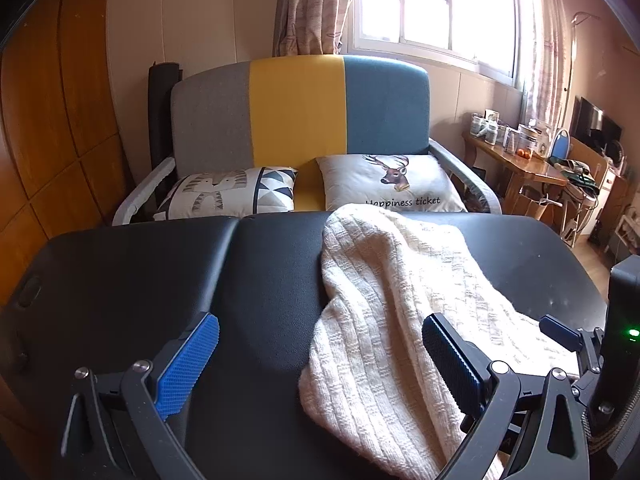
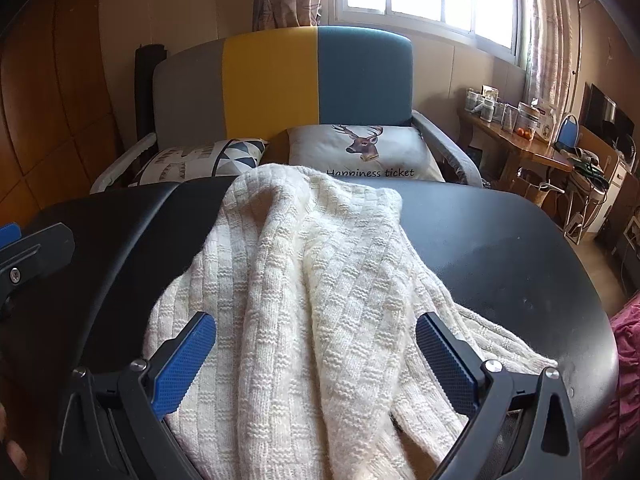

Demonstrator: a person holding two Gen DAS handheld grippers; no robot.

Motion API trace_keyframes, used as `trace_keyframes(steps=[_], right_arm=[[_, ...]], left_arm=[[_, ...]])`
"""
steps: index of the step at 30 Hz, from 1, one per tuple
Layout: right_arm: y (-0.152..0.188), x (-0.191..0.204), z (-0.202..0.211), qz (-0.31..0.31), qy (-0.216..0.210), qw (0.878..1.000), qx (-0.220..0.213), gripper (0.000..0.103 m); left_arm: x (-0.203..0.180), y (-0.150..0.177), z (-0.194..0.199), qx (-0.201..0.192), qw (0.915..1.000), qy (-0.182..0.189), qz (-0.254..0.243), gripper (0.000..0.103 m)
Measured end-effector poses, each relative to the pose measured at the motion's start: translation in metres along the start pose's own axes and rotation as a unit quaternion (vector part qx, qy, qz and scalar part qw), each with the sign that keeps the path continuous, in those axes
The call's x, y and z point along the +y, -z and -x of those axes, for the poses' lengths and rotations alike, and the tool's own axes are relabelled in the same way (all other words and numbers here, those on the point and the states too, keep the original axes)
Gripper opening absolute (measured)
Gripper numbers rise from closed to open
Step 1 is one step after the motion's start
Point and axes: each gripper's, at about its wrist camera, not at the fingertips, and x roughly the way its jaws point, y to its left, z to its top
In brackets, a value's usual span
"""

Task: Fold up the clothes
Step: 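Move both grippers open toward the crumpled cream sweater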

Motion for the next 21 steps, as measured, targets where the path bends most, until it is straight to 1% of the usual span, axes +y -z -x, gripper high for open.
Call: trace_keyframes(steps=[4,8,10,12,14,15,16,18,19,20,21], right_arm=[[-0.002,0.000,0.001,0.000,-0.001,1.000,-0.003,0.103],[0.010,-0.008,-0.003,-0.003,-0.003,1.000,0.002,0.103],[0.009,-0.009,-0.007,-0.007,-0.004,1.000,0.010,0.103],[0.012,-0.010,-0.009,-0.008,-0.006,1.000,0.015,0.103],[0.012,-0.013,-0.011,-0.023,-0.021,0.999,0.025,0.103],[0.014,-0.015,-0.011,-0.031,-0.034,0.999,0.029,0.103],[0.015,-0.018,-0.012,-0.040,-0.046,0.998,0.033,0.103],[0.018,-0.022,-0.013,-0.054,-0.071,0.995,0.040,0.103],[0.020,-0.024,-0.014,-0.063,-0.088,0.993,0.043,0.103],[0.021,-0.027,-0.015,-0.074,-0.109,0.990,0.046,0.103],[0.023,-0.031,-0.017,-0.090,-0.136,0.985,0.052,0.103]], left_arm=[[0.001,0.000,0.000,0.000,1.0000,0.000,0.006,0.103],[0.004,0.003,-0.003,0.017,0.9998,0.004,0.009,0.103],[0.004,0.004,-0.006,0.022,0.9997,0.006,0.010,0.103],[0.005,0.006,-0.010,0.029,0.9993,0.018,0.012,0.103],[0.007,0.008,-0.015,0.039,0.9985,0.035,0.015,0.103],[0.009,0.009,-0.018,0.046,0.9977,0.047,0.018,0.103],[0.013,0.011,-0.021,0.056,0.9953,0.074,0.029,0.103],[0.022,0.017,-0.030,0.077,0.9856,0.138,0.060,0.103],[0.029,0.020,-0.035,0.089,0.9782,0.168,0.084,0.103],[0.035,0.023,-0.041,0.101,0.9719,0.183,0.108,0.103],[0.039,0.026,-0.046,0.111,0.9687,0.185,0.122,0.103]])
